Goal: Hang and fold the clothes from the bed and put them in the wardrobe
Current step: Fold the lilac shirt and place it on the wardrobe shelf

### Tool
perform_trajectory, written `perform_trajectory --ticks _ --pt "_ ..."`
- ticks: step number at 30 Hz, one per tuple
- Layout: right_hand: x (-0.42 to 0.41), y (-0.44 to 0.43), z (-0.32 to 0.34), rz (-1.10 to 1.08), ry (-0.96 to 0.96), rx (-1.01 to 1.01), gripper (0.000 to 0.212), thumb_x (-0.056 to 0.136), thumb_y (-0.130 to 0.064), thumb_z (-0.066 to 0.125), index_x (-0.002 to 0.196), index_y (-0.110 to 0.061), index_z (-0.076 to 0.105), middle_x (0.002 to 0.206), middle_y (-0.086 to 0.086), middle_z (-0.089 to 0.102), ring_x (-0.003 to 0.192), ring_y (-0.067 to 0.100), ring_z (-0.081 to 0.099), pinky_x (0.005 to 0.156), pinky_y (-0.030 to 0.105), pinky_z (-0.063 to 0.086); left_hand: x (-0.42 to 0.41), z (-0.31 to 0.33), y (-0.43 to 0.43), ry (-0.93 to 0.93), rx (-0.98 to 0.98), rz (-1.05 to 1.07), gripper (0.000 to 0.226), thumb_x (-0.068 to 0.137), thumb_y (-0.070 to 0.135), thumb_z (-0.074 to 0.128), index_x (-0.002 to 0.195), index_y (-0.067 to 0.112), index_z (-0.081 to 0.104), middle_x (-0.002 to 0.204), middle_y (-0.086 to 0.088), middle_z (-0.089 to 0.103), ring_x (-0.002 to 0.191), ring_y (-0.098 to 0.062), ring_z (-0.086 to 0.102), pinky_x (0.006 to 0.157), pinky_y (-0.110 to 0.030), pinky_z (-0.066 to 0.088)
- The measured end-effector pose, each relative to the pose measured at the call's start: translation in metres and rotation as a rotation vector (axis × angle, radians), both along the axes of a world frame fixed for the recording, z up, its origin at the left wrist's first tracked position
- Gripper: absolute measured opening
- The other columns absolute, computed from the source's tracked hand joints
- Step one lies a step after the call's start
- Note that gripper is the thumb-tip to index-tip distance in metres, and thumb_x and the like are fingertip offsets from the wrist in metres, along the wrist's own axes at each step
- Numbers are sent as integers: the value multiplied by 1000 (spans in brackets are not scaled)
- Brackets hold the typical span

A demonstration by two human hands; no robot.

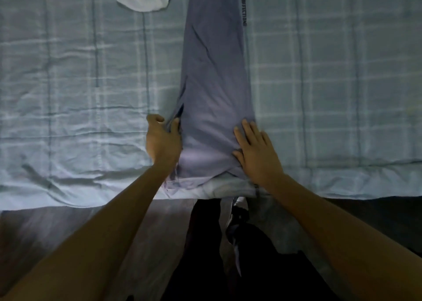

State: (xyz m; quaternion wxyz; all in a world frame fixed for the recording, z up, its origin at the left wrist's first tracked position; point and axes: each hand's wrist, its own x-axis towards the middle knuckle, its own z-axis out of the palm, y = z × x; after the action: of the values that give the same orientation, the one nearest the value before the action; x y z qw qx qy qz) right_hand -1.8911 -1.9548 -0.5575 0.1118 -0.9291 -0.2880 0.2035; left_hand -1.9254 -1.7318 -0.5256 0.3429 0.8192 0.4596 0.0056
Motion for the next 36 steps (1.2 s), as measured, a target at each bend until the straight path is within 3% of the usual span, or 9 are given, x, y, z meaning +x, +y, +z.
perform_trajectory --ticks 3,6,8,12,18,21,26,31,36 --pt "-13 -8 8 -17 -29 37 55 88 -29 62 134 -3 48 143 24 41 130 41 41 102 56 38 -21 6 -7 -20 305 -316 37 89 34 59 114 8 50 114 -17 50 96 -34 50 82 -42 42" --pt "-29 -18 15 79 -83 147 46 85 -39 53 119 -8 57 128 21 53 117 37 50 99 45 38 -52 5 -21 -105 340 -880 40 86 42 57 105 6 55 102 -16 53 88 -34 52 75 -39 39" --pt "-39 -24 20 92 -68 148 40 78 -39 60 107 -12 61 115 15 57 106 35 54 92 43 39 -73 -2 -23 -9 330 -1039 55 83 55 54 114 10 55 110 -13 53 98 -33 53 80 -40 39" --pt "-39 -33 27 -53 -45 140 25 66 -13 76 90 -14 69 87 9 64 81 33 60 73 40 45 -86 -8 -20 100 346 -1005 69 82 65 48 128 14 48 130 -9 46 117 -28 46 88 -40 37" --pt "-28 -43 47 -137 110 309 8 90 -13 56 91 -6 60 84 10 59 77 28 55 67 36 43 -80 -7 -14 181 313 -1091 83 74 68 54 135 13 42 137 -14 44 128 -33 40 97 -49 37" --pt "-33 -48 61 -169 142 224 20 97 -22 44 99 -6 57 87 9 61 77 25 56 70 38 47 -76 -3 -15 139 319 -1067 75 71 55 66 130 13 46 125 -13 51 118 -32 47 93 -47 38" --pt "-33 -43 72 -98 100 207 21 98 -22 42 104 -7 55 80 9 62 71 25 57 63 37 46 -70 3 -23 139 393 -1005 41 65 9 76 105 9 64 89 -13 63 85 -35 60 79 -42 43" --pt "-36 -47 77 -116 49 161 18 97 -20 43 104 -7 53 72 9 60 62 26 55 58 37 46 -72 18 -25 115 190 -1021 18 74 17 64 88 7 65 80 -13 65 73 -33 61 65 -37 45" --pt "-64 -68 80 -56 137 134 18 93 -27 43 90 -10 50 68 14 62 63 37 59 58 42 48 -80 56 -41 523 -124 -1187 6 79 12 53 78 17 56 88 -8 66 82 -26 60 67 -29 42"
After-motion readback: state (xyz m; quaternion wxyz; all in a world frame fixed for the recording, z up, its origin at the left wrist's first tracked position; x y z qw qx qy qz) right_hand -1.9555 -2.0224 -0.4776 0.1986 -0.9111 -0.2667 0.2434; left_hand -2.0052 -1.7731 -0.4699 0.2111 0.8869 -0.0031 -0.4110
